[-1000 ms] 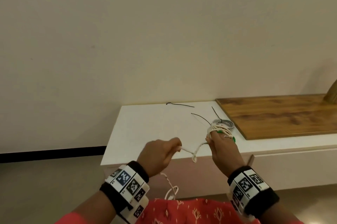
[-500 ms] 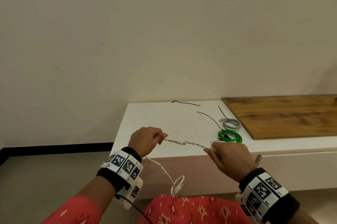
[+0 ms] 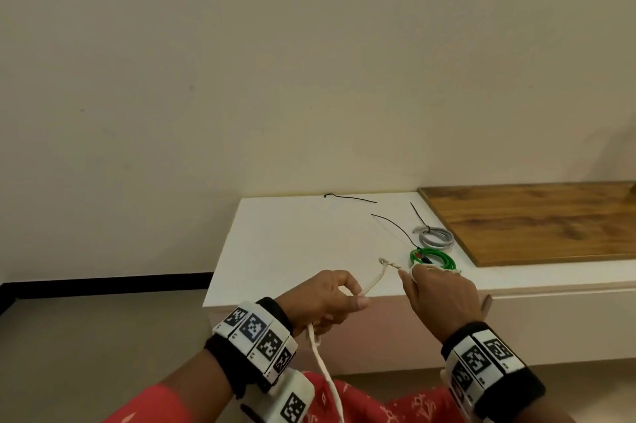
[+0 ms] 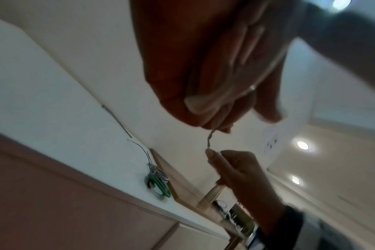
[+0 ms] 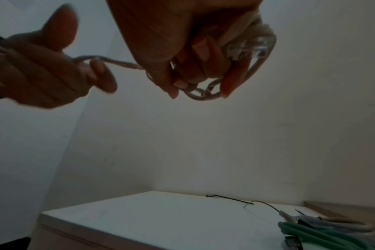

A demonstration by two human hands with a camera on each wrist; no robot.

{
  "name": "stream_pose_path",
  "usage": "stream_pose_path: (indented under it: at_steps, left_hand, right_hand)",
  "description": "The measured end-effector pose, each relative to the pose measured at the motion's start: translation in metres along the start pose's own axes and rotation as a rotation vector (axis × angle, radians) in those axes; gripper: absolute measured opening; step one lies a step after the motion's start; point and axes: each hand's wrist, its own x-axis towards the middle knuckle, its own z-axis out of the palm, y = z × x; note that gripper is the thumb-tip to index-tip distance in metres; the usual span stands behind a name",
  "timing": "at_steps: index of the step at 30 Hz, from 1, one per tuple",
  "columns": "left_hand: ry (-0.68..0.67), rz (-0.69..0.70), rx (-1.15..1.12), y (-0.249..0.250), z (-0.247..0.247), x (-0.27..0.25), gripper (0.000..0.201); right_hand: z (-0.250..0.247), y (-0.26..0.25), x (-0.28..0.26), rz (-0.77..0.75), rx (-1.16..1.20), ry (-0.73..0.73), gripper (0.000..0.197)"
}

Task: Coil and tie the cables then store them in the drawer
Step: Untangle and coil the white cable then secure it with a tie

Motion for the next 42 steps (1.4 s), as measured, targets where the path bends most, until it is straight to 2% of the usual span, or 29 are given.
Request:
stream_pose_path:
  at_steps: [3, 6, 8, 9, 12, 15, 17, 19, 22, 24, 25, 27, 29, 31, 34, 36, 39, 42]
  left_hand:
    - [0.226, 0.083, 0.239, -0.002, 0.002, 0.004, 0.018]
    - [0.307, 0.130, 0.709, 0.002, 0.001, 0.005, 0.018]
    - [0.337, 0.194, 0.859, 0.007, 0.003, 0.003, 0.017]
    - [0.321, 0.249, 0.785, 0.009, 0.003, 0.003, 0.019]
    - [0.297, 0.361, 0.247, 0.020, 0.001, -0.001, 0.028]
    - [0.343, 0.332, -0.146, 0.026, -0.011, -0.002, 0.033]
    - [0.380, 0.280, -0.282, 0.023, -0.017, -0.001, 0.034]
    - [0.441, 0.228, -0.298, 0.016, -0.022, 0.002, 0.036]
    - [0.497, 0.210, -0.208, 0.003, -0.029, 0.005, 0.038]
    - [0.480, 0.214, -0.116, 0.000, -0.031, 0.005, 0.037]
    - [0.459, 0.211, -0.062, 0.000, -0.030, 0.004, 0.037]
    - [0.392, 0.187, -0.003, 0.000, -0.029, 0.002, 0.035]
    - [0.302, 0.132, -0.037, -0.002, -0.028, 0.001, 0.029]
    - [0.246, 0.095, -0.110, -0.004, -0.027, 0.000, 0.022]
    - [0.305, 0.141, -0.111, -0.005, -0.017, 0.003, 0.017]
    - [0.342, 0.193, -0.080, -0.004, -0.005, 0.004, 0.022]
    - [0.354, 0.235, 0.025, -0.003, 0.014, 0.004, 0.025]
    - [0.463, 0.216, 0.099, -0.007, 0.026, 0.007, 0.016]
  right_hand:
    - [-0.005, 0.003, -0.002, 0.007, -0.015, 0.040, 0.046]
    - [-0.008, 0.002, -0.003, 0.006, -0.020, 0.063, 0.039]
    - [-0.009, 0.000, -0.003, 0.001, -0.016, 0.077, 0.039]
    - [-0.010, -0.001, -0.002, 0.002, -0.012, 0.078, 0.039]
    - [-0.015, -0.002, 0.003, -0.017, 0.038, 0.089, 0.043]
    - [-0.016, -0.005, 0.003, -0.098, 0.117, 0.004, 0.037]
    - [-0.014, -0.006, -0.003, -0.131, 0.209, -0.146, 0.040]
    - [-0.011, -0.004, -0.005, -0.087, 0.479, -0.347, 0.048]
    - [-0.027, -0.002, -0.009, 0.204, 1.351, -0.757, 0.046]
    - [-0.034, -0.001, -0.012, 0.345, 1.877, -0.891, 0.042]
    - [-0.033, 0.000, -0.012, 0.361, 2.110, -0.936, 0.039]
    - [-0.032, 0.000, -0.006, 0.271, 2.449, -0.962, 0.035]
    - [-0.037, 0.004, 0.002, 0.210, 2.511, -0.738, 0.046]
    - [-0.042, 0.012, 0.009, 0.228, 2.534, -0.544, 0.050]
    - [-0.051, 0.020, 0.019, 0.257, 2.718, -0.463, 0.045]
    - [-0.056, 0.014, 0.022, 0.342, 2.756, -0.257, 0.037]
    - [-0.062, -0.006, 0.027, 0.411, 2.583, 0.095, 0.031]
    - [-0.061, -0.022, 0.028, 0.359, 2.340, 0.224, 0.026]
